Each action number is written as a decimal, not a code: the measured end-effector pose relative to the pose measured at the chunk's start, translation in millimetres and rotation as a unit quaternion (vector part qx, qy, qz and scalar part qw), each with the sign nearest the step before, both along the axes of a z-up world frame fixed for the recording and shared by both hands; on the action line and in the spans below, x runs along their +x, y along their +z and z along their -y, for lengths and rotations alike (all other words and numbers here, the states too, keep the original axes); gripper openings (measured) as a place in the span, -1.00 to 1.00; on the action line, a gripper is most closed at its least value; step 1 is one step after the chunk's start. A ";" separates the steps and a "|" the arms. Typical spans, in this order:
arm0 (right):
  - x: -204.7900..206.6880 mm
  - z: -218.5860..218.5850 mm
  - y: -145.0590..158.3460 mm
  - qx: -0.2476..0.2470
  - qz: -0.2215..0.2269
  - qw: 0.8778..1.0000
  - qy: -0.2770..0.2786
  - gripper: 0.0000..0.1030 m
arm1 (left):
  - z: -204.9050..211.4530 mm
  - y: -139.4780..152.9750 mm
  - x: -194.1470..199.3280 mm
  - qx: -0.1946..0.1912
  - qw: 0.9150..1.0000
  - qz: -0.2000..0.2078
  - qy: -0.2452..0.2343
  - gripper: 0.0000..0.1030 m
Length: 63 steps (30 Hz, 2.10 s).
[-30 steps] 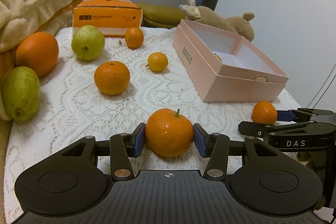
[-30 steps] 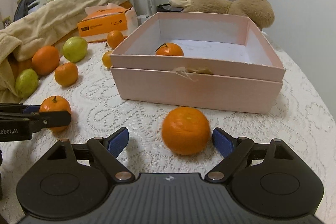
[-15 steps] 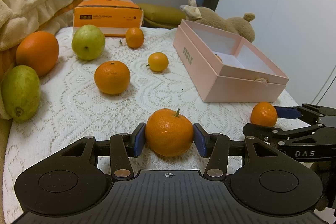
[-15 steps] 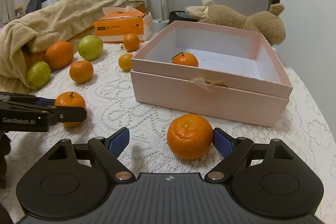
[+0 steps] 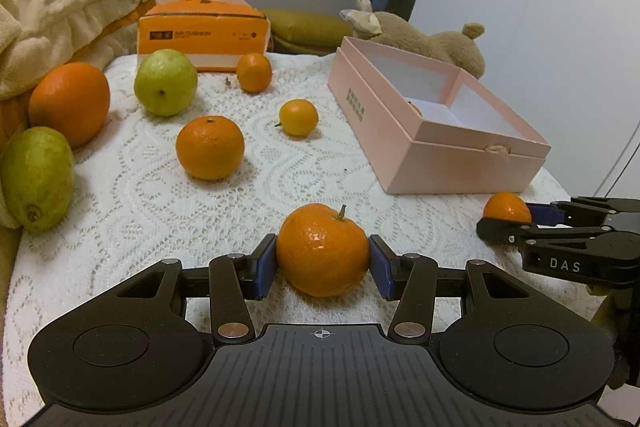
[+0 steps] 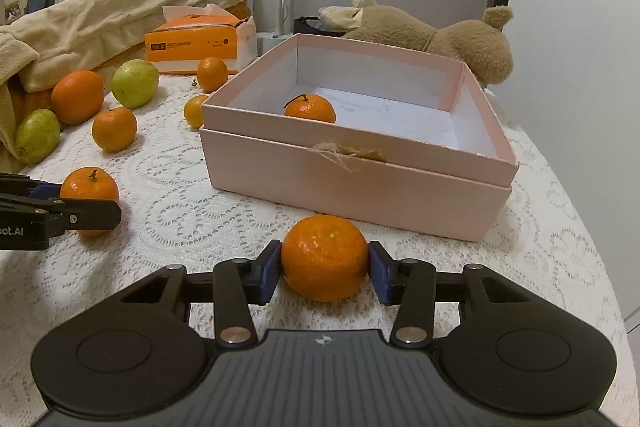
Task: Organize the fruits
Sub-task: 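Carry both tangerines over the pink box and open both tools to release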
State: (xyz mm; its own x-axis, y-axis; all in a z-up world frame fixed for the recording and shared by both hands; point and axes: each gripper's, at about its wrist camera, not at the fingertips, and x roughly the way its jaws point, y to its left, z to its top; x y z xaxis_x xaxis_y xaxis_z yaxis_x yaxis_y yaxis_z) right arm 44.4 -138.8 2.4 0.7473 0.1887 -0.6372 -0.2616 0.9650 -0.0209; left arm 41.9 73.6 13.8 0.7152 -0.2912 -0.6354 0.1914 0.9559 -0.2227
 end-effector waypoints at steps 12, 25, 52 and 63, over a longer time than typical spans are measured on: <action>-6.4 9.3 9.1 -0.001 0.017 1.000 -0.008 -0.15 | 6.9 30.0 -7.1 -0.046 0.997 0.054 -0.030 0.02; 124.1 44.4 179.4 0.018 0.125 0.991 -0.045 -0.15 | 66.3 126.2 150.3 -0.126 0.984 0.089 -0.090 0.03; 178.1 51.5 57.3 0.055 -0.067 0.995 -0.049 0.24 | 105.6 63.6 144.3 -0.023 0.993 0.041 -0.110 0.02; 133.4 20.9 85.0 -0.002 0.017 1.000 -0.024 0.36 | -21.7 49.9 26.8 -0.031 0.990 0.124 0.053 0.02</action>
